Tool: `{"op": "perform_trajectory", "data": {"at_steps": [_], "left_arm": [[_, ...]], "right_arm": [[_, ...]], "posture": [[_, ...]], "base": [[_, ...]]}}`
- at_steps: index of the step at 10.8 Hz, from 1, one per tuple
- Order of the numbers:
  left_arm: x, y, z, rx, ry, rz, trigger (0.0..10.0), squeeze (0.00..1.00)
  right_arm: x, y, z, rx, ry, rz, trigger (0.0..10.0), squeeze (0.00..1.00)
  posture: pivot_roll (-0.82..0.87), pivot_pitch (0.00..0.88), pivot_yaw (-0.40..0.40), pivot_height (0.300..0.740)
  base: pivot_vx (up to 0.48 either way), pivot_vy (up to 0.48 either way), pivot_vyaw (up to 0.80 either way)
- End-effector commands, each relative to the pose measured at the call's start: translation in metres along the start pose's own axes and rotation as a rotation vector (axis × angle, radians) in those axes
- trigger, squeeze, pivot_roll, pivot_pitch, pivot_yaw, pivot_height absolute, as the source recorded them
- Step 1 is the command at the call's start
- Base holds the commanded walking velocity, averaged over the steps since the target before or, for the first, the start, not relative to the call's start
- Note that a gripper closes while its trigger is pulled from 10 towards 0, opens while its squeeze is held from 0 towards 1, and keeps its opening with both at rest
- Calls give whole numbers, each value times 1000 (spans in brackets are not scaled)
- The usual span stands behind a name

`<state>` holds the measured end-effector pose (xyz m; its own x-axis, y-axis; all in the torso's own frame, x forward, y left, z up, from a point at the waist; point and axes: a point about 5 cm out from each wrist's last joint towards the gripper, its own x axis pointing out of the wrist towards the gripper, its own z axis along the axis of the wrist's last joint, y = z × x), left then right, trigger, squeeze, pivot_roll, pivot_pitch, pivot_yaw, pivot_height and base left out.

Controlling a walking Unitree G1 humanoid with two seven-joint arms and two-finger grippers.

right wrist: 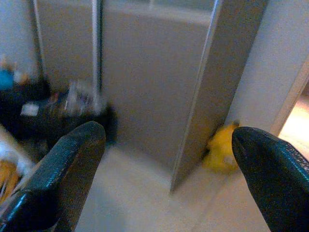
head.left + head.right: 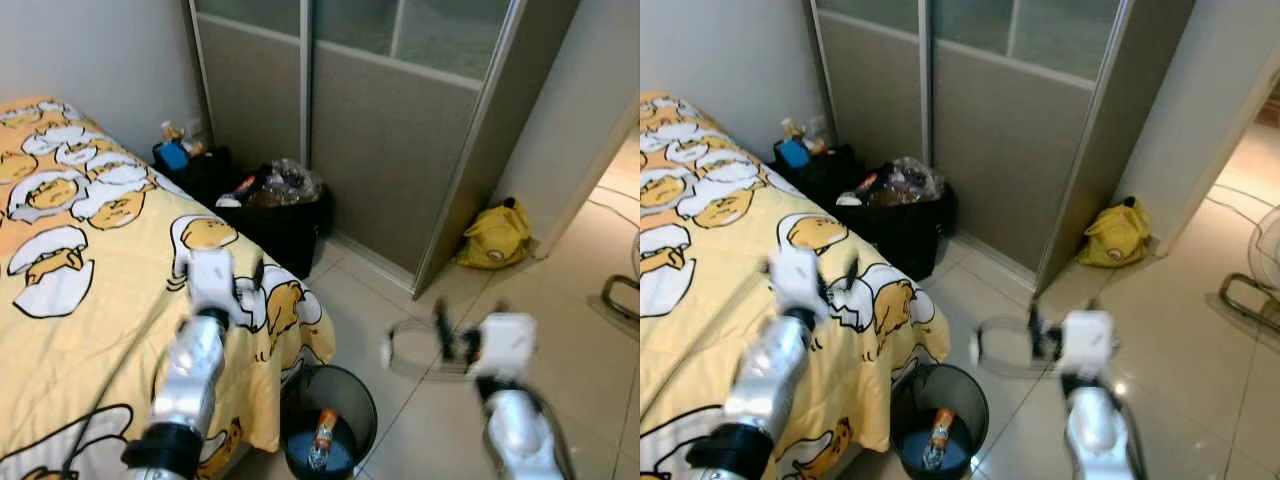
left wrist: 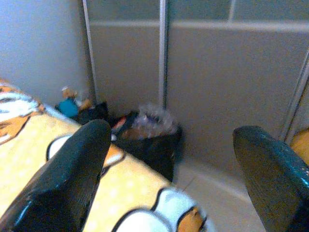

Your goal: Clean up the room

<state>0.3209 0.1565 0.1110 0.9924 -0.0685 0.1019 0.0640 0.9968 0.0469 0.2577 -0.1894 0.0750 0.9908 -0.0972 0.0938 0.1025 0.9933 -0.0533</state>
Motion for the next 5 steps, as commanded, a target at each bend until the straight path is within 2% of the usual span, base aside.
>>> {"op": "perform_trajectory", "data": {"at_steps": [1,2,3,4,5], "left_arm": [[-6,-8,-6,-10,31,-41,10000,0],[-16,-25,-22,8,87,-109,10000,0],[-16,-30,-27,-5,114,-133,10000,0],[-14,-29,-22,33,87,-154,10000,0],[-10,-21,-21,33,100,-142,10000,0]], "right_arm": [[-4,-6,-3,29,22,-51,10000,0],[-13,1,-18,38,86,-32,10000,0],[-14,4,-20,48,101,-17,10000,0],[-12,4,-17,34,102,0,10000,0],[-6,0,-15,22,112,-5,10000,0]], "posture": [[76,0,-14,740],[71,0,-11,740],[70,0,-14,740],[66,0,-12,740],[59,0,-10,740]], "base": [[0,0,0],[0,0,0],[0,0,0],[0,0,0],[0,0,-663]]}}
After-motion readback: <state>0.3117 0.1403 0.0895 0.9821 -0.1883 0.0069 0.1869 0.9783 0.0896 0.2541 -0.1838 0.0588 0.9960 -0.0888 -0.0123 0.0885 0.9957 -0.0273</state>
